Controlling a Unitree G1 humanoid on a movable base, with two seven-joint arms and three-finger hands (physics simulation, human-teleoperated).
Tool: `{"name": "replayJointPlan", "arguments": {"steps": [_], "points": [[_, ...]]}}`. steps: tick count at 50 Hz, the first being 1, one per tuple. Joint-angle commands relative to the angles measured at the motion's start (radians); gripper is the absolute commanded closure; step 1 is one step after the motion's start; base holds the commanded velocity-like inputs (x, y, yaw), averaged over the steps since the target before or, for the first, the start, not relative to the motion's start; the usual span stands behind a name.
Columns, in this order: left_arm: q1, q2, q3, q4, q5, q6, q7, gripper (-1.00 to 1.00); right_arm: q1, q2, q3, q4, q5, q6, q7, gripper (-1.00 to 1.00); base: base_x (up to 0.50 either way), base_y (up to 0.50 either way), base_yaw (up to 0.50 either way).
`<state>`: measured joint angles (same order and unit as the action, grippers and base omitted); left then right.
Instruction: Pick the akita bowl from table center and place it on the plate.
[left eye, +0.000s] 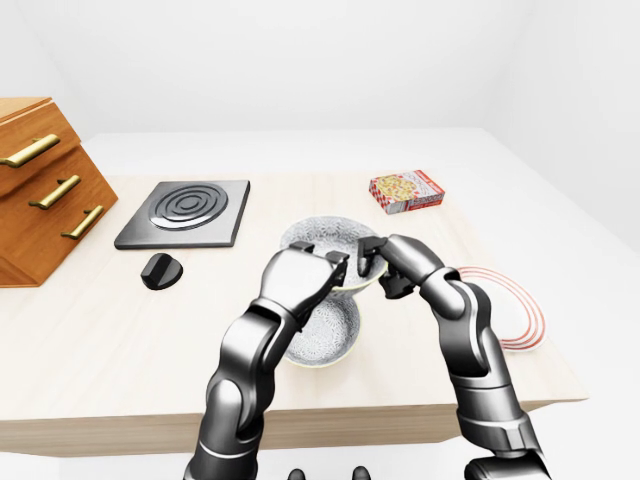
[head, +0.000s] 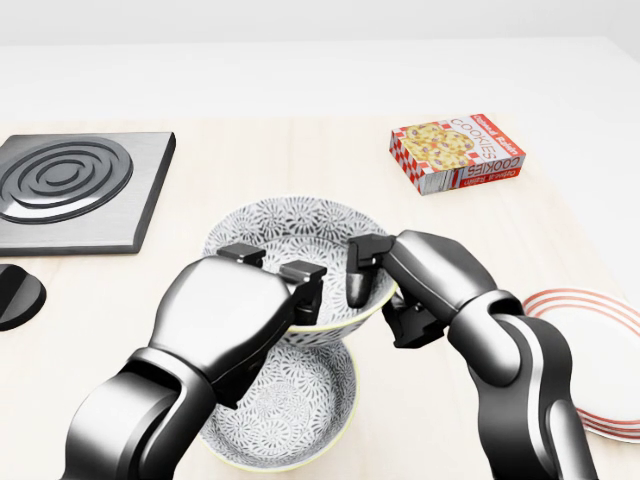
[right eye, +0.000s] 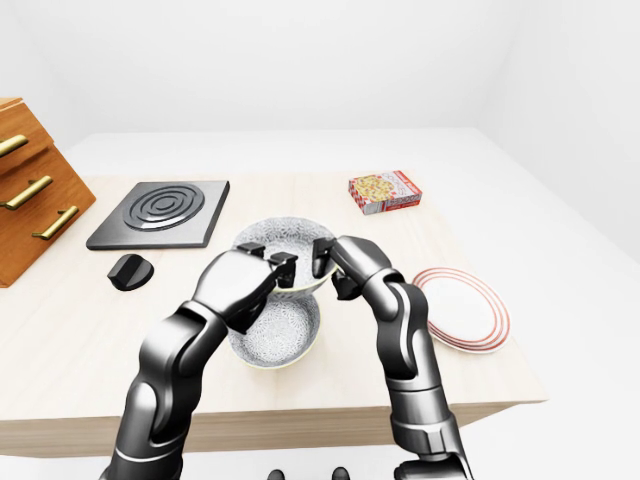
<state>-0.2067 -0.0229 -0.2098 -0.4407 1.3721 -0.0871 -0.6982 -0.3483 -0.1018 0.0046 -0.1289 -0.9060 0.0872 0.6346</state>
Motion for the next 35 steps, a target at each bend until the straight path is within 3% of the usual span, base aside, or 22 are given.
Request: {"name": "replayJointPlan", "arguments": {"steps": [1,9,10,11,13,15,35], "points": [[0.009,-0.003,0.014,-0.054,0.011,0.000,0.000,1.00,0.025,-0.023,-0.002,0.006,0.061,0.000,-0.026,1.00,0.00,0.00,0.00],[0.007,0.004,0.026,-0.042,0.006,0.000,0.000,0.94,0.012,-0.020,0.004,0.017,0.057,0.000,-0.026,1.00,0.00,0.00,0.00],[0.007,0.005,0.027,-0.041,0.006,0.000,0.000,0.63,0.012,-0.020,0.005,0.018,0.056,0.000,-0.026,1.00,0.00,0.00,0.00],[0.008,0.006,0.028,-0.039,0.008,0.000,0.000,0.00,0.014,-0.020,0.004,0.015,0.057,0.000,-0.024,1.00,0.00,0.00,0.00],[0.009,0.007,0.028,-0.039,0.009,0.000,0.000,-0.41,0.015,-0.022,0.004,0.013,0.057,0.000,-0.021,1.00,0.00,0.00,0.00],[0.009,0.007,0.029,-0.039,0.008,0.000,0.000,-1.00,0.011,-0.023,0.003,0.016,0.055,0.000,-0.019,1.00,0.00,0.00,0.00],[-0.018,0.017,0.062,-0.049,-0.021,0.000,0.000,-1.00,-0.011,-0.032,-0.007,0.018,0.050,0.000,-0.007,1.00,0.00,0.00,0.00]]}}
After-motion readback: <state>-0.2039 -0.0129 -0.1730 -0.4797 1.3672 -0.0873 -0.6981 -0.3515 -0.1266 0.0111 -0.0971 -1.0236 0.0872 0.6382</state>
